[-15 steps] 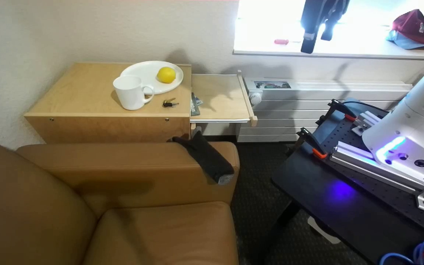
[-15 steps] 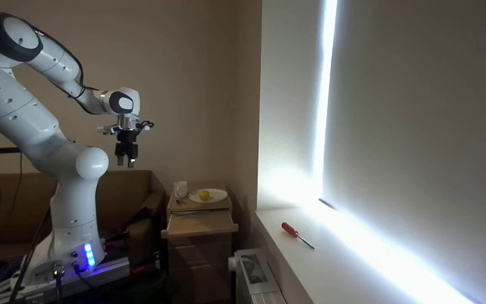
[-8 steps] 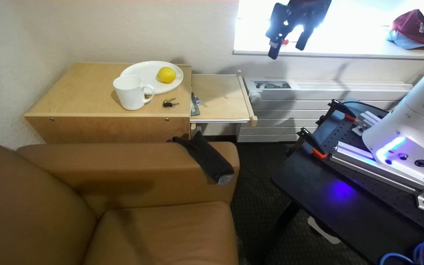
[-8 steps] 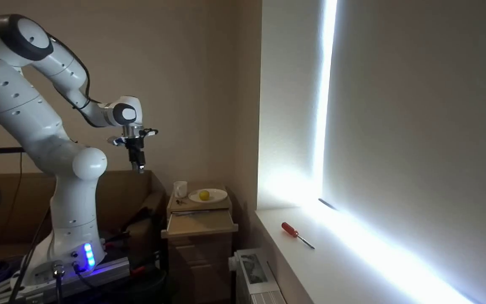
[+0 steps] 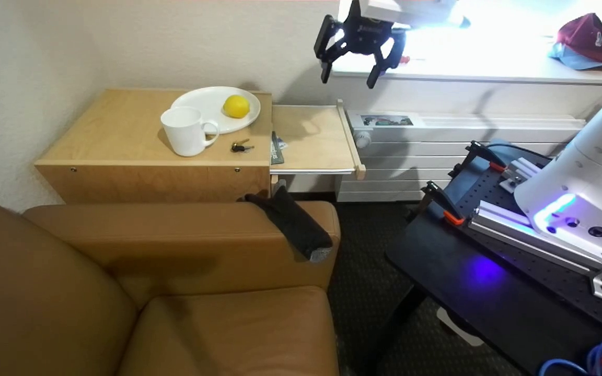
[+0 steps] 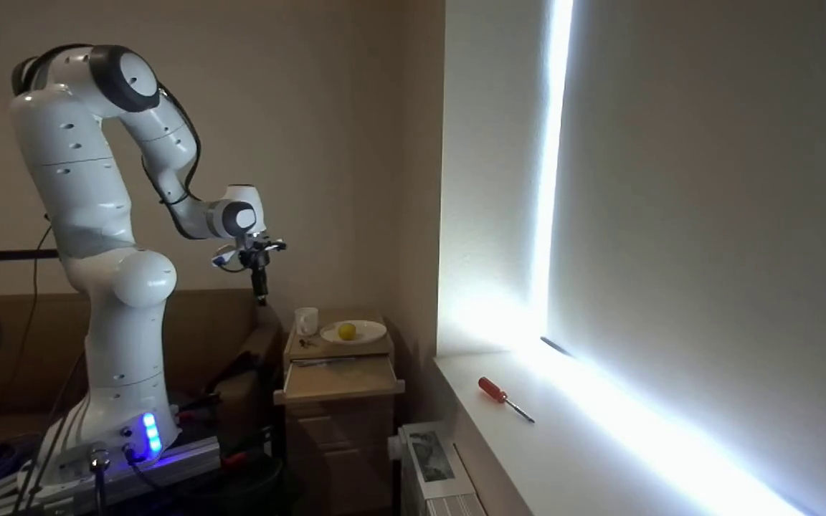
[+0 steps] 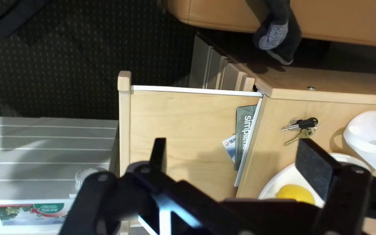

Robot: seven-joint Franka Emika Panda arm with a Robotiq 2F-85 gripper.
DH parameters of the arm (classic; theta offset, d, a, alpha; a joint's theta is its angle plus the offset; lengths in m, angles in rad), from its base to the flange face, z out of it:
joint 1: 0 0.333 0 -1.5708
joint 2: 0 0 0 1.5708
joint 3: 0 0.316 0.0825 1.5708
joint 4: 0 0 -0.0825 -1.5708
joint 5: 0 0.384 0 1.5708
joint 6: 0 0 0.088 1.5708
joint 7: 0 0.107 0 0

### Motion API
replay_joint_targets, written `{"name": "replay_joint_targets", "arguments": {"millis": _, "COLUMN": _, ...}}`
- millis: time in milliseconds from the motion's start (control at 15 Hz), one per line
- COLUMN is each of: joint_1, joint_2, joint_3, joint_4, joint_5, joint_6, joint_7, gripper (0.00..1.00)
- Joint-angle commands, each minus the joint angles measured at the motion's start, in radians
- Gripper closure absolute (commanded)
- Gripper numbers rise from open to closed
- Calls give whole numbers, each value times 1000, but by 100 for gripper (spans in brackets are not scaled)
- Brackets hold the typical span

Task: Put the white mug on the nightstand shelf, place the mug on the top of the night stand

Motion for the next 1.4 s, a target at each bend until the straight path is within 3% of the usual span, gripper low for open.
{"name": "replay_joint_targets", "arguments": {"millis": 0, "joint_1": 39, "joint_2": 11, "joint_3": -42, "joint_4": 14, "joint_5": -16, "joint_6": -9, "joint_7": 24, "gripper": 0}}
{"name": "replay_joint_targets", "arguments": {"millis": 133, "joint_1": 31, "joint_2": 26, "joint_3": -37, "joint_4": 29, "joint_5": -38, "joint_6": -54, "joint_7": 45, "gripper": 0}}
{"name": "replay_joint_targets", "arguments": {"millis": 200, "joint_1": -27, "joint_2": 61, "joint_3": 0, "joint_4": 37, "joint_5": -150, "joint_6": -18, "joint_7": 167, "gripper": 0}}
{"name": "replay_joint_targets", "arguments": {"millis": 267, "joint_1": -131, "joint_2": 86, "joint_3": 75, "joint_4": 54, "joint_5": -200, "joint_6": 21, "joint_7": 267, "gripper": 0}}
{"name": "replay_joint_targets", "arguments": {"millis": 533, "joint_1": -217, "joint_2": 281, "joint_3": 99, "joint_4": 260, "joint_5": -403, "joint_6": -36, "joint_7": 619, "gripper": 0}}
{"name": "replay_joint_targets", "arguments": {"millis": 733, "joint_1": -174, "joint_2": 443, "joint_3": 76, "joint_4": 434, "joint_5": -467, "joint_6": -139, "joint_7": 830, "gripper": 0}}
{"name": "replay_joint_targets", "arguments": {"millis": 800, "joint_1": -22, "joint_2": 483, "joint_3": -62, "joint_4": 481, "joint_5": -439, "joint_6": -169, "joint_7": 865, "gripper": 0}}
{"name": "replay_joint_targets", "arguments": {"millis": 933, "joint_1": 55, "joint_2": 537, "joint_3": -112, "joint_4": 549, "joint_5": -333, "joint_6": -211, "joint_7": 891, "gripper": 0}}
{"name": "replay_joint_targets", "arguments": {"millis": 1000, "joint_1": 66, "joint_2": 456, "joint_3": -151, "joint_4": 460, "joint_5": -352, "joint_6": -146, "joint_7": 829, "gripper": 0}}
{"name": "replay_joint_targets", "arguments": {"millis": 1133, "joint_1": 118, "joint_2": 516, "joint_3": -178, "joint_4": 517, "joint_5": -313, "joint_6": -168, "joint_7": 854, "gripper": 0}}
{"name": "replay_joint_targets", "arguments": {"millis": 1333, "joint_1": 136, "joint_2": 546, "joint_3": -199, "joint_4": 542, "joint_5": -313, "joint_6": -182, "joint_7": 866, "gripper": 0}}
